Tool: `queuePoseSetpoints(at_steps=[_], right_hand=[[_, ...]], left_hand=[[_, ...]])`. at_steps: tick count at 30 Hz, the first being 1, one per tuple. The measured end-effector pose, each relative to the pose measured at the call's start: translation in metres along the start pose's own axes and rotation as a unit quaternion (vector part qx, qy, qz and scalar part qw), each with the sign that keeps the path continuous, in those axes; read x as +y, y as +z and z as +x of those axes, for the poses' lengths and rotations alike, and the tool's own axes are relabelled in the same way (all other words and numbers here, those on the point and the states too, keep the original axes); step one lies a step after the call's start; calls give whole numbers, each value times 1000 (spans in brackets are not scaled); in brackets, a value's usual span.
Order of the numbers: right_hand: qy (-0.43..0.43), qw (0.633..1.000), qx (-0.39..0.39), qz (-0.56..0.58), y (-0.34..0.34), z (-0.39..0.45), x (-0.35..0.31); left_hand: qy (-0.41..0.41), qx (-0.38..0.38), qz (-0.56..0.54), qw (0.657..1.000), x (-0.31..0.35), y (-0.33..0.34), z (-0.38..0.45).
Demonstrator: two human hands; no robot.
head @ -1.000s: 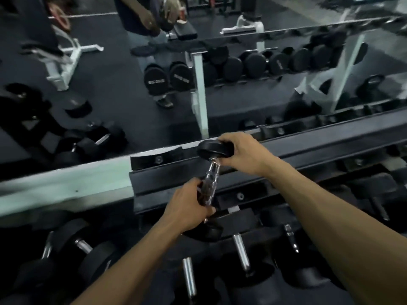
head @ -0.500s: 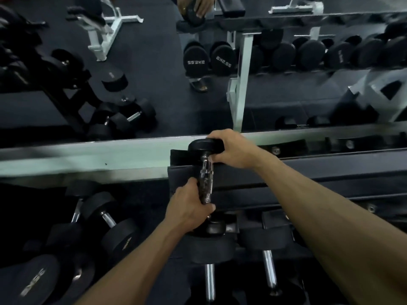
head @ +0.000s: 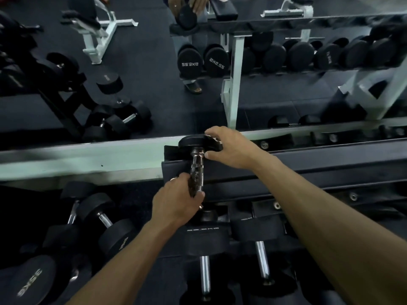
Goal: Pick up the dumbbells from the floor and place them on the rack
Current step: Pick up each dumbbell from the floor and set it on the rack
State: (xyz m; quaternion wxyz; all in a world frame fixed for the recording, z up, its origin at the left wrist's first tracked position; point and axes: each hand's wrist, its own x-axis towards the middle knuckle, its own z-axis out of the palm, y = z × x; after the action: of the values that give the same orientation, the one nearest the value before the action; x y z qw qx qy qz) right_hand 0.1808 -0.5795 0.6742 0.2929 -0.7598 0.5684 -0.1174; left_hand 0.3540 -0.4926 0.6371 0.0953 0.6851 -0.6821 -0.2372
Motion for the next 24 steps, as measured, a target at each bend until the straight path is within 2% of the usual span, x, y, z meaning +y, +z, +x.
queuePoseSetpoints(at_steps=[6, 9, 12, 18, 24], right_hand=[[39, 998, 17, -39, -19, -78, 14], [67, 995, 19, -67, -27, -134, 32], [105, 990, 32, -92, -29, -201, 52], [169, 978, 52, -113, -11, -359, 94], [275, 953, 39, -124, 16, -513, 134]], left_hand=[[94, 38, 91, 991, 35, -1, -44], [146, 72, 128, 978, 61, 12, -73], [194, 74, 143, 968, 87, 32, -107], [279, 24, 155, 947, 141, 96, -205], [370, -84, 193, 905, 184, 172, -302]])
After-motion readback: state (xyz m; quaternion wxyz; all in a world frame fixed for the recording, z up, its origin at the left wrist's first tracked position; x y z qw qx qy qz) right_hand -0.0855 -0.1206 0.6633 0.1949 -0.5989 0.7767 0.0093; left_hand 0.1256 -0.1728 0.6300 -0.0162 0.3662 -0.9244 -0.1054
